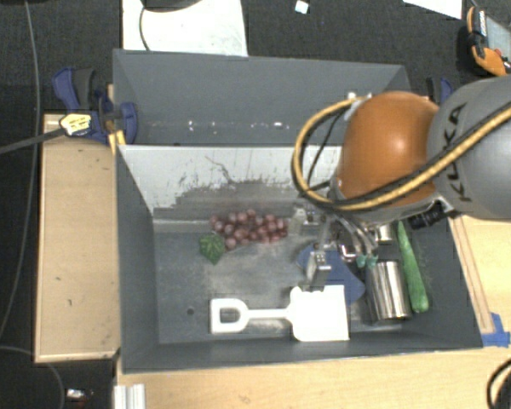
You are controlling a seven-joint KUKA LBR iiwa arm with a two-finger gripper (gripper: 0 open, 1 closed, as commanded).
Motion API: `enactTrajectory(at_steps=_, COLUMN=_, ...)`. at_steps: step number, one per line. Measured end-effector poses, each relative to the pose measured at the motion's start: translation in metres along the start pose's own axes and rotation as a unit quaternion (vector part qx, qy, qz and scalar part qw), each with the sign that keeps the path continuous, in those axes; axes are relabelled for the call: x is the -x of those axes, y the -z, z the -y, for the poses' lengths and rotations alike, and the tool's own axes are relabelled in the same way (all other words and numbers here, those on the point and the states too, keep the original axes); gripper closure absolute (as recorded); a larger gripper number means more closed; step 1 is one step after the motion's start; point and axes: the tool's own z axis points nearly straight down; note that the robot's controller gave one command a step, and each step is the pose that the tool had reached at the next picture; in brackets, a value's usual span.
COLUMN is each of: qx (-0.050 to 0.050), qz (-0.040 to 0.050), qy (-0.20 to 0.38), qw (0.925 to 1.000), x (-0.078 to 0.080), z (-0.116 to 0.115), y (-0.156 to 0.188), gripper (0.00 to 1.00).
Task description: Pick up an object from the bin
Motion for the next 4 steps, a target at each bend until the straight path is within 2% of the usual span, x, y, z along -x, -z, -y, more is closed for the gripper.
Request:
enactTrajectory(at_steps=1, qx=0.000, qz=0.0039, qy=-0.001, qw=1.0000, x=0.001, z=0.000, y=0.005, gripper=0.00)
enactTrajectory(at_steps=2, qx=0.001, qz=0.0029, qy=0.023, qw=0.9997, x=-0.045, z=-0.040, y=-0.119, gripper=0.00)
enactTrajectory(at_steps=3, qx=0.000, qz=0.0109, qy=0.056, qw=0.9984, x=-0.044, z=-0.031, y=-0.049, gripper=0.00)
enactTrajectory(at_steps=4, qx=0.001, qz=0.0032, qy=0.025, qw=0.9997, x=-0.046, z=-0.039, y=-0.111, gripper=0.00)
